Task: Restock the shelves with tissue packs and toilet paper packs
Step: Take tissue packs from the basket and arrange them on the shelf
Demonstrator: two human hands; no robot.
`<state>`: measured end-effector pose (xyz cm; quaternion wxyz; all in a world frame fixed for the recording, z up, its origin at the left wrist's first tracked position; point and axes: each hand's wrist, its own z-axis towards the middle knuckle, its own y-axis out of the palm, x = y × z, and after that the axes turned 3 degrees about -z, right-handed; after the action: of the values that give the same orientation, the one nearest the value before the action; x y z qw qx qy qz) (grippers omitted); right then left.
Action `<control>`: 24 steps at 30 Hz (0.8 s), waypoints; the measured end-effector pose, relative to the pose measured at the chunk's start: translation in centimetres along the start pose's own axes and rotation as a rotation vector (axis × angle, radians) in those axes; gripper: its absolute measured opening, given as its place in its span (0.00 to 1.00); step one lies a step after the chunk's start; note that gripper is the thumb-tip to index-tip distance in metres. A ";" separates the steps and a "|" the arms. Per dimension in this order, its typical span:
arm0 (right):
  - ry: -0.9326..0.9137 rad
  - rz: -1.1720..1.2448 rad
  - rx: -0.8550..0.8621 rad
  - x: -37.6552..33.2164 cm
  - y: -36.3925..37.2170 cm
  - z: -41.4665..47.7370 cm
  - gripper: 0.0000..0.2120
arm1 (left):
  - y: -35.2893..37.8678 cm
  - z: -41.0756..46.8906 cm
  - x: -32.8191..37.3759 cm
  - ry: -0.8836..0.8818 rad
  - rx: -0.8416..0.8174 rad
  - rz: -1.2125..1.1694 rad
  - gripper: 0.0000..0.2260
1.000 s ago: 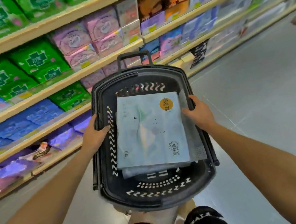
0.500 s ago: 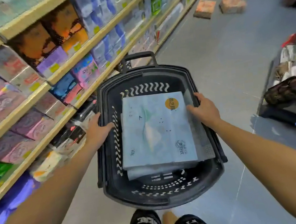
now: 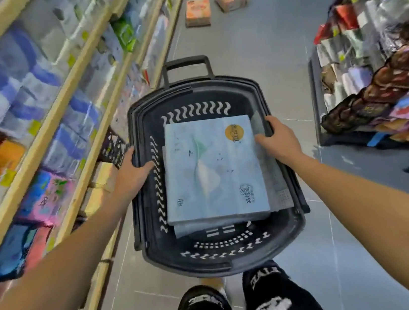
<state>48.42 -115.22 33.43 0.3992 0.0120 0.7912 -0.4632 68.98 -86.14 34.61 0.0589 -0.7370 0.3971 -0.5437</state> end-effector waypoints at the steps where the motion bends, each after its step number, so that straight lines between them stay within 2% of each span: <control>1: 0.009 0.009 0.009 -0.3 -0.4 1.8 0.35 | 0.2 1.8 1.5 0.015 -0.007 0.012 0.33; 7: 0.026 0.018 0.062 -1.9 -3.5 14.6 0.32 | 3.0 12.9 10.6 0.066 -0.007 0.047 0.31; 24: 0.002 -0.052 0.007 -8.2 -15.1 52.0 0.32 | 12.6 41.1 33.3 0.025 0.018 -0.022 0.30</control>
<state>80.38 -159.57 36.52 0.3864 -0.0065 0.7899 -0.4762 100.40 -130.48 36.68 0.0545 -0.7339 0.3851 -0.5570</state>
